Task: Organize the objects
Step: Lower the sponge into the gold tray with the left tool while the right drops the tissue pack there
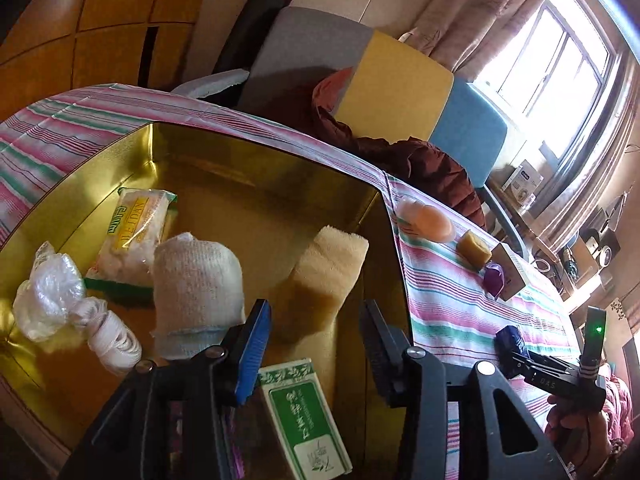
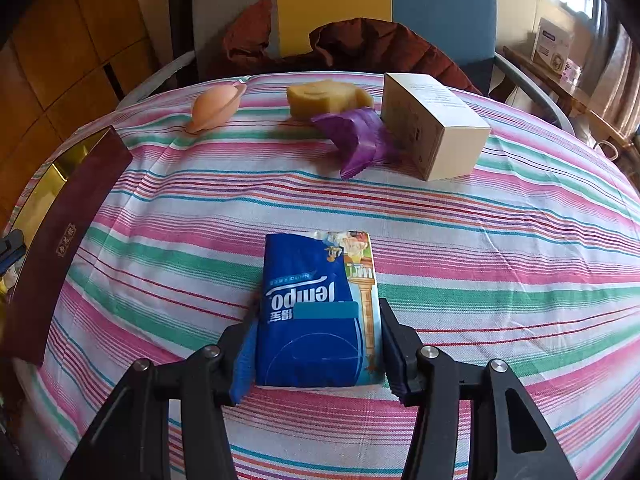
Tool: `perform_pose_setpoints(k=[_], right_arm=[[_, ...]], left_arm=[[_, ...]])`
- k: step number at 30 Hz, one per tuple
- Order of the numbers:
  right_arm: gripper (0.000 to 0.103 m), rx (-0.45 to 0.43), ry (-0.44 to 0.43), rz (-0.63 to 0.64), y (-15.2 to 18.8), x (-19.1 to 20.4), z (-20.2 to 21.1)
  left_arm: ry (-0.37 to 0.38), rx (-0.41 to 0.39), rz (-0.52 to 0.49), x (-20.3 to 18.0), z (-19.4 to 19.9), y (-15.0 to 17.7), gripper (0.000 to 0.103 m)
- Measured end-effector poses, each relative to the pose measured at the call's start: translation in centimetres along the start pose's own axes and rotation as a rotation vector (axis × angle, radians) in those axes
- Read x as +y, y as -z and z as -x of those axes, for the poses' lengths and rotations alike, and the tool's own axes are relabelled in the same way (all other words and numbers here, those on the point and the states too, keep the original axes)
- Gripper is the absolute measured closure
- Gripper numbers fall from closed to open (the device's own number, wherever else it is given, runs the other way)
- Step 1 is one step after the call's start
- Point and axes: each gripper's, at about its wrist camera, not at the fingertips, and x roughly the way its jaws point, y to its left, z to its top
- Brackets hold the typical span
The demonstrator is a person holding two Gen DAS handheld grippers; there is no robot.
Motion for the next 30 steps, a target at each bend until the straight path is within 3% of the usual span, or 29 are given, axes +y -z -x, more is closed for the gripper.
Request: perform_pose_setpoints(k=[8, 13, 24, 30], right_arm=[[0.050, -0.008, 0.004, -0.021, 0.4, 0.5, 0.3], [0.050, -0.010, -0.088, -0.057, 1.1, 2.5, 1.5], [0.050, -0.116, -0.321, 0.094, 0.7, 15.2, 7.3], [0.050, -0.123, -0.370, 0.191, 0.3, 22.1, 7.8]], left_arm=[[0.015, -0.039, -0.038, 0.4, 1.8, 1.6, 0.057], [0.028, -0.051, -0.038, 1.0, 2.6, 1.9, 0.057], [-0.058, -0.113, 0.047, 3.3, 3.8, 0.9, 0.055], [-0.112, -0.124, 0.138, 5.4, 4.3, 0.2, 0.048]])
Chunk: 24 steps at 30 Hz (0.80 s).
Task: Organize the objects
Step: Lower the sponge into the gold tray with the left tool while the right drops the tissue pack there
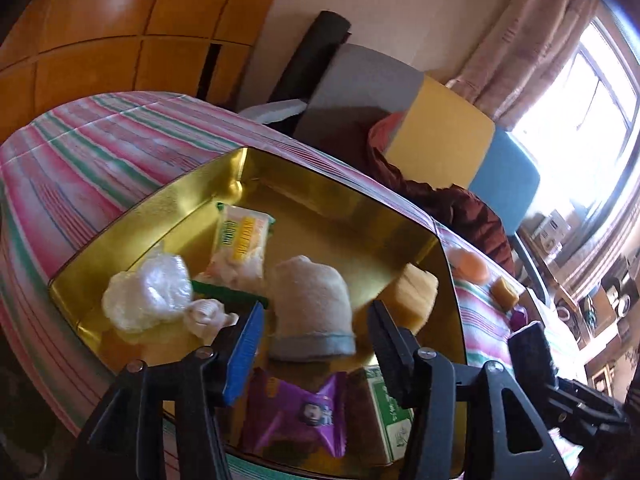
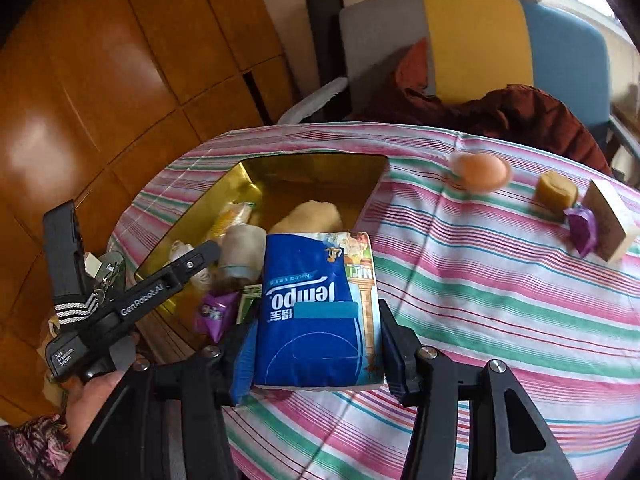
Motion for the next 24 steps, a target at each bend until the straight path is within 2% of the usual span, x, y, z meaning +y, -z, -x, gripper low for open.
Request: perform_pose_setpoints(k=[5, 10, 15, 22, 24], right_arm=[[0.050, 0.038, 0.005, 0.022, -0.6, 2.5, -2.7], [0.048, 0.052, 0.076, 0.027, -0.7, 2.9, -4.7], [0.043, 0.002, 0.098, 0.033, -0.9, 2.7, -4.1], [0.042, -0.026, 0.193, 0.088, -0.6, 2.9, -2.9], [0.042, -0.033, 0.188, 0.076, -0.5, 2.5, -2.6]], left_arm=[[-0.013, -0.007, 0.033, 0.9, 0.3, -0.4, 0.047], [-0.008, -0.010, 0.041, 1.1, 0.3, -0.7, 0.046], [-0.011, -0.004, 0.052, 1.3, 0.1, -0.8, 0.046], [-0.014, 0.007, 0.065, 1.5, -0.1, -0.6, 0.046], [-0.012, 0.007, 0.061, 1.3, -0.1, -0.6, 0.046]])
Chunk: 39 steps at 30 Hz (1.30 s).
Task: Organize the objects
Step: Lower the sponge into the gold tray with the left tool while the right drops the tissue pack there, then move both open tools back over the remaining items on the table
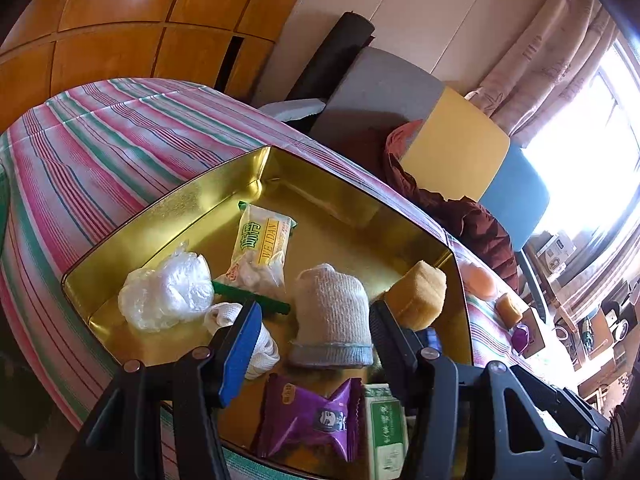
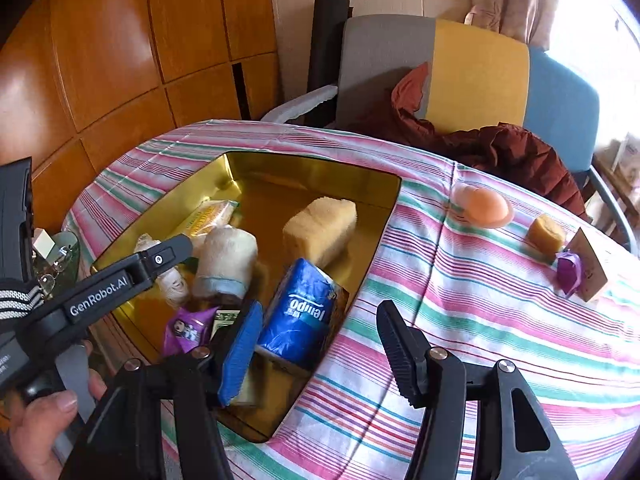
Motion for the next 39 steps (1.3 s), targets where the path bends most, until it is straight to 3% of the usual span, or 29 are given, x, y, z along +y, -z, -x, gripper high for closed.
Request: perform_pose_setpoints(k=[6, 11, 18, 29, 35, 39], right_arm=[[0.036, -0.006, -0.016, -0.042, 0.3, -1.2, 0.6], [0.035, 0.009, -0.016, -0.095, 1.0, -2.7, 0.7], [0.033, 0.078, 0.019, -0.171, 3.1, -6.0, -0.2], [0.029, 0.158, 0.123, -0.285, 7.4, -14.2, -0.5], [0.024, 0.166, 0.175, -0.284, 7.3, -18.9, -0.4], [0.024, 0.125, 0.276, -0.302, 6.0, -23.4, 0.1]], left_arm=[[0.014, 0.006, -0.013, -0.4, 0.0, 0.3, 0.046], [0.073, 0.020, -0.045, -1.4, 0.0, 0.5, 0.046], [0.143, 0.026, -0.161, -4.3, 0.4, 1.3, 0.046], [0.294, 0.083, -0.412, -10.2, 1.4, 4.5, 0.046], [0.374, 0.148, -0.508, -12.7, 2.1, 6.7, 0.046], [0.400, 0.183, -0.554, -14.2, 2.4, 8.1, 0.046]])
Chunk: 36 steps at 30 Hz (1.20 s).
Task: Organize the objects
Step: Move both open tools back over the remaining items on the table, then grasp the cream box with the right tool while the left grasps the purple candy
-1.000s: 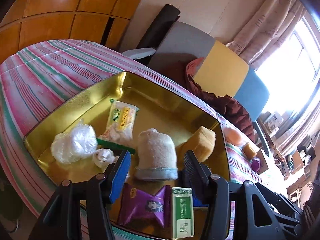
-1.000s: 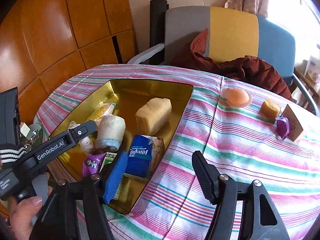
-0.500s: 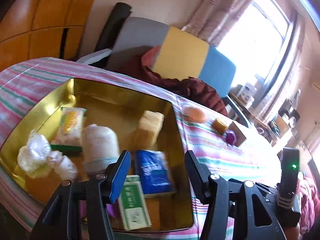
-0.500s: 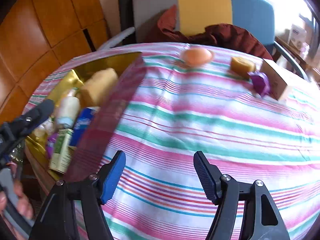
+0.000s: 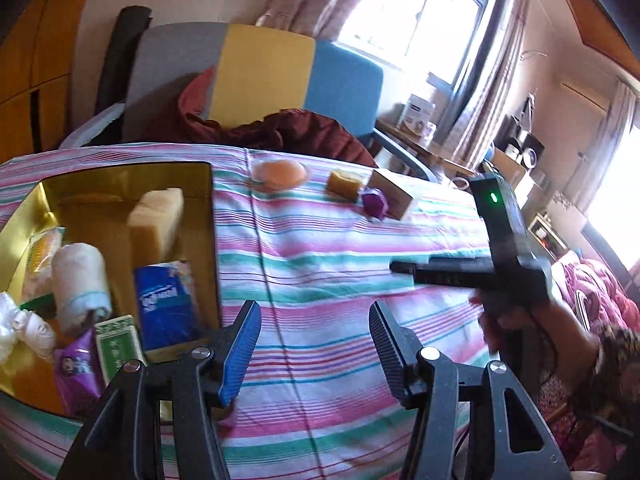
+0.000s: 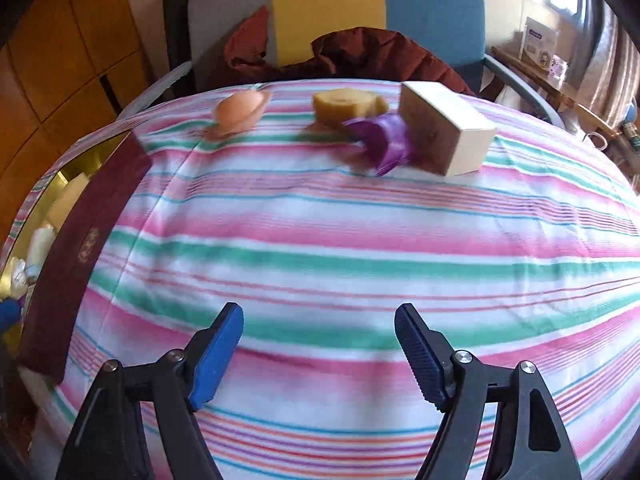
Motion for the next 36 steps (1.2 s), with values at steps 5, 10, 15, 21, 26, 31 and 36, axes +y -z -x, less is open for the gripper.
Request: perform_pose_setpoints(k=[5, 10, 15, 21, 26, 31, 36], right_arm=[[0.020, -0.088, 0.108, -0.027, -4.2, -4.3, -0.5], [0.020, -0.113, 0.146, -0.028, -7.7, -6.5, -2.0], [0.020, -0.105, 0.136, -0.037, -10.6, -7.9, -4.3], [0.026, -0.057, 0.077, -0.031, -12.7, -8.7, -7.8], [0.052, -0.012, -0.042, -0.037, -12.2, -8.2, -8.6], [0.052, 0.032, -0.114, 0.010, -9.9, -6.6, -6.8], [0.052, 0.071, -0.102, 0.052, -6.0, -5.7, -4.1]], left_arm=[[0.026, 0.041, -0.034, -1.8, -1.1, 0.4, 0.046], [0.047, 0.085, -0.061, -2.9, -2.5, 0.5, 0.046], [0.055, 0.131, -0.073, -3.5, -3.6, 0.6, 0.046], [0.044, 0.165, -0.061, -3.4, -4.6, 0.4, 0.046], [0.038, 0.190, -0.051, -3.3, -5.5, 0.0, 0.046], [0.039, 0.204, -0.041, -3.5, -6.7, -0.9, 0.046], [0.037, 0.222, -0.010, -3.7, -9.0, -2.3, 0.046]])
